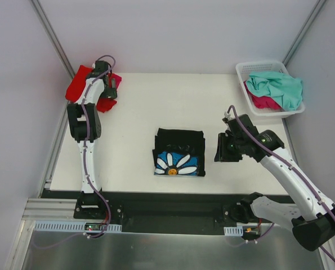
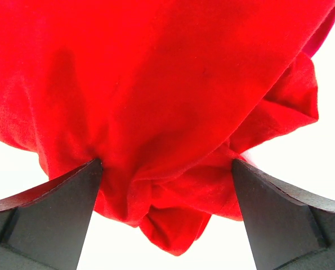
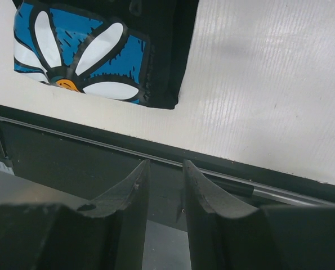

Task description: Fold and stack the t-shirts

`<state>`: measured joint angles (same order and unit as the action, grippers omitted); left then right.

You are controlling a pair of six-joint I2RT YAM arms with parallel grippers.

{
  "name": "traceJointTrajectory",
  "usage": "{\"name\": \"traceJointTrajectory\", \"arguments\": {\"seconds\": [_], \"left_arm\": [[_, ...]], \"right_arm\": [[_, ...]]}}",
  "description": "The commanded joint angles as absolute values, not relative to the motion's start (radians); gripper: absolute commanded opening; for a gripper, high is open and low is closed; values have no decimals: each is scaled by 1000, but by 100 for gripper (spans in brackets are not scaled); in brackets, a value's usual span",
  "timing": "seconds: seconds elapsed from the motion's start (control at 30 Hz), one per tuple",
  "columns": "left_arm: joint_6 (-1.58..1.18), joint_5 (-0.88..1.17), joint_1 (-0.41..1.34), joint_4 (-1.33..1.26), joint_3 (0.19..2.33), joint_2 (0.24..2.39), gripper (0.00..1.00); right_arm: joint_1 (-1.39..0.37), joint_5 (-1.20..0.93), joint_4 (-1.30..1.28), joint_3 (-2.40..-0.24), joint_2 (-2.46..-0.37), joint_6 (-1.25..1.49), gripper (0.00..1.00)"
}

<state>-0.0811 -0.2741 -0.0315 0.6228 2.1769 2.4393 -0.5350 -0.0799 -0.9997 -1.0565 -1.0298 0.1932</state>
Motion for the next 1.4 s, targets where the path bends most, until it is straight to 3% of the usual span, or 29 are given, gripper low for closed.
{"name": "traceJointTrajectory", "arguments": {"seconds": [0.0, 0.5, 0.67, 0.8, 0.9, 0.97, 1.03, 1.1, 1.37], "left_arm": [[-58, -253, -14, 707, 2246, 2488, 99], [-149, -322, -9, 868, 2290, 2568, 99], [-173, -272, -43, 871, 2278, 2579, 72], [-205, -226, -72, 876, 2269, 2576, 56], [-221, -199, -81, 881, 2266, 2571, 26], [-229, -181, -83, 888, 2264, 2562, 20], [-247, -172, -81, 891, 2249, 2550, 4], [-274, -143, -81, 893, 2221, 2537, 0], [-325, -117, -49, 896, 2074, 2453, 0]], "right_arm": [[-541, -110, -1000, -1121, -1038, 184, 33], [-542, -127, -1038, -1190, -1019, 187, 33], [-541, -118, -1055, -1189, -996, 187, 33], [-543, -114, -1060, -1184, -982, 187, 33], [-541, -120, -1062, -1181, -977, 190, 33], [-541, -124, -1062, -1183, -977, 192, 33], [-543, -130, -1060, -1187, -971, 196, 33], [-540, -133, -1058, -1189, -968, 198, 33], [-543, -167, -1051, -1207, -966, 201, 33]]}}
